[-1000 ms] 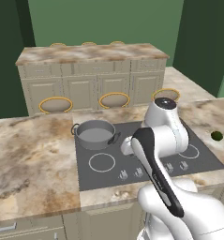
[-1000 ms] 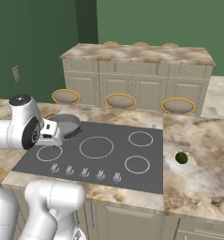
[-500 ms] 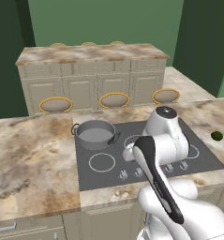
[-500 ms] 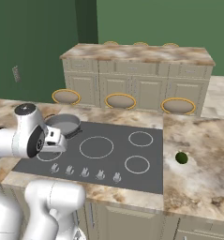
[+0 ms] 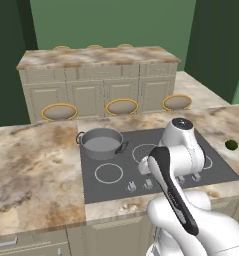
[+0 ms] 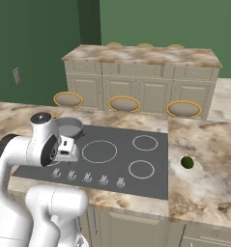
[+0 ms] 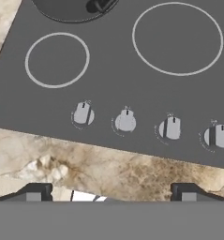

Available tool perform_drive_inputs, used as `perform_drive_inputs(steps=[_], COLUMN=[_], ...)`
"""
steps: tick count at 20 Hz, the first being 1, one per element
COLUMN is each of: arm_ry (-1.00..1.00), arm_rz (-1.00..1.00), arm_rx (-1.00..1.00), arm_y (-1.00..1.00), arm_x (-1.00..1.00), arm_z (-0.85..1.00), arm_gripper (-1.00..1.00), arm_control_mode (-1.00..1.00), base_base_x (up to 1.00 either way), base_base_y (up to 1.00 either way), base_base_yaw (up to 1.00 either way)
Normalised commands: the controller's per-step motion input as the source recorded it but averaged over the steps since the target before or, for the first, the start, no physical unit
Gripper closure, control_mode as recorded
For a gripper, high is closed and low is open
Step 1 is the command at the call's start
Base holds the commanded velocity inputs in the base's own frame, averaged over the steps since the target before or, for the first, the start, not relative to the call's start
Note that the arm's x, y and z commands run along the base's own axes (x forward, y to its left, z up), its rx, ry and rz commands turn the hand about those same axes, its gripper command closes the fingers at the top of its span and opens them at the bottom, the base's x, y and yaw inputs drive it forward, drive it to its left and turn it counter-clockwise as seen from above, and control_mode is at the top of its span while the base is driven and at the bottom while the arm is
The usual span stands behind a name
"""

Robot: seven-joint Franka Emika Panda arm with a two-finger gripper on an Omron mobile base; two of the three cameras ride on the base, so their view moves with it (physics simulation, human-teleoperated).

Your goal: Turn on the burner for the pot on the stove. Wait thirty seconds for the pot to heat up. Then add the lime to the pot.

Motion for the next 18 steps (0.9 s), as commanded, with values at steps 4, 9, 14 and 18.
perform_drive_inputs(steps=[4,9,14,18], arm_ry=[0.07,0.08,0.06,0.0], arm_rz=[-0.01,-0.06,-0.04,0.0], arm_rx=[0.0,0.0,0.0,0.0], arm_y=[-0.25,-0.13,0.0,0.0], arm_x=[0.33,0.39,0.49,0.42], arm_z=[-0.31,-0.27,-0.21,-0.11], arm_gripper=[-1.0,-1.0,-1.0,-1.0], arm_control_mode=[-1.0,-1.0,-1.0,-1.0], base_base_x=[0.0,0.0,0.0,0.0], base_base_y=[0.0,0.0,0.0,0.0], base_base_yaw=[0.0,0.0,0.0,0.0])
